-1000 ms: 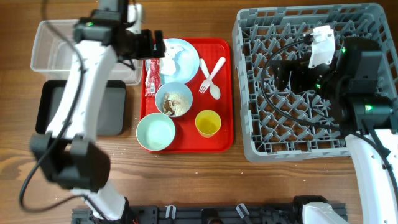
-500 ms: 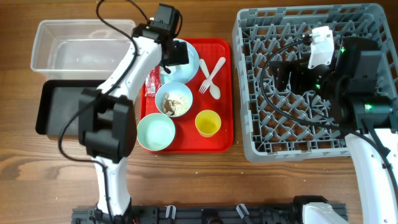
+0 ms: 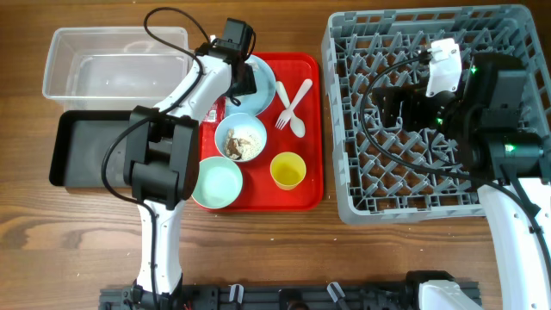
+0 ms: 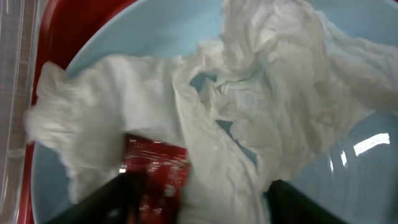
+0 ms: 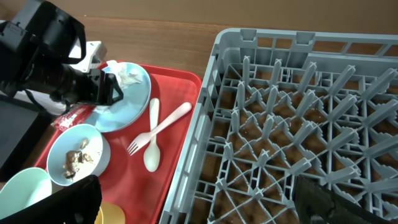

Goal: Sort waste into correct bins and load items into the dishwasher rack
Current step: 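Grasp red wrapper and tissue with left gripper, drop into clear bin, then grasp remaining tissue on plate with left gripper, drop into clear bin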

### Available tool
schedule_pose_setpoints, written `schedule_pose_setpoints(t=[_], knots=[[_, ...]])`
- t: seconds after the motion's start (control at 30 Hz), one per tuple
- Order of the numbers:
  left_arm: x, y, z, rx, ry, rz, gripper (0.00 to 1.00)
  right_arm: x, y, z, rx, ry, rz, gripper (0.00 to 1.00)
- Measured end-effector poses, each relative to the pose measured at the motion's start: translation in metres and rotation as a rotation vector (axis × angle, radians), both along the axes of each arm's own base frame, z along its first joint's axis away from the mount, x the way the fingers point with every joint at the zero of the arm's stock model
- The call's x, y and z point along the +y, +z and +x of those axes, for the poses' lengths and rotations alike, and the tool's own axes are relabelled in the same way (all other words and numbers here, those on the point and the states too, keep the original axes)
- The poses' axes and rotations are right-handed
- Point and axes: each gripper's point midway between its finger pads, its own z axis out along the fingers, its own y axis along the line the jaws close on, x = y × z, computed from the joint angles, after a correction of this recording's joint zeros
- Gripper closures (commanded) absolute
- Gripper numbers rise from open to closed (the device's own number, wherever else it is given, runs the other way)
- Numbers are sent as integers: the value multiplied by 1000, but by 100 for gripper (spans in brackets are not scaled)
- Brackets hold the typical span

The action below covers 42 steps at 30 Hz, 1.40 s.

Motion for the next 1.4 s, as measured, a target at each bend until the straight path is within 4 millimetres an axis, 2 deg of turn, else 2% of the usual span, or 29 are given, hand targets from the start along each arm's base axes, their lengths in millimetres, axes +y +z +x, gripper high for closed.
schedule_pose_setpoints(t=[0.07, 0.1, 0.37, 0.47, 0.53, 0.6, 0.73, 0.83, 0.9, 0.97, 1.1, 1.13, 1.17, 1.2, 1.23, 1.27, 1.37, 1.4], knots=[[0, -1, 0, 2, -2, 2, 88, 0, 0, 0, 0, 0, 0, 0], [0, -1, 0, 3, 3, 1, 96, 0, 0, 0, 0, 0, 0, 0], [0, 1, 1, -1, 4, -3, 96, -1, 0, 0, 0, -5, -4, 0], [-4, 10, 2, -12, -2, -27, 96, -1, 0, 0, 0, -6, -5, 0], [-7, 29, 5, -45, -6, -48, 96, -1, 0, 0, 0, -6, -5, 0], [-9, 63, 8, -105, -9, -73, 96, -1, 0, 0, 0, -6, -5, 0], [-1, 154, 10, -275, 2, -130, 96, -1, 0, 0, 0, -6, -5, 0], [21, 210, 8, -387, 39, -157, 96, -1, 0, 0, 0, -6, -5, 0], [46, 229, 10, -428, 86, -158, 96, -1, 0, 0, 0, -6, -5, 0], [82, 228, 14, -429, 166, -148, 96, -1, 0, 0, 0, -6, -5, 0], [160, 205, 24, -415, 372, -130, 96, -1, 0, 0, 0, -6, -5, 0], [176, 197, 29, -421, 415, -132, 93, -1, 0, 0, 0, -6, -5, 0], [190, 185, 33, -416, 458, -130, 80, -1, 0, 0, -1, -6, -5, 0], [204, 170, 39, -407, 503, -133, 59, -1, -1, 0, 1, -6, -5, 0], [213, 154, 42, -389, 530, -133, 28, -1, 0, 1, 0, -6, -5, 0], [218, 140, 46, -378, 557, -139, 3, -1, -1, 0, 2, -6, -5, 0], [224, 103, 51, -331, 592, -142, 0, -1, -1, 0, 2, -6, -5, 0], [223, 100, 52, -326, 593, -145, 0, -1, -1, 0, 2, -6, -5, 0]])
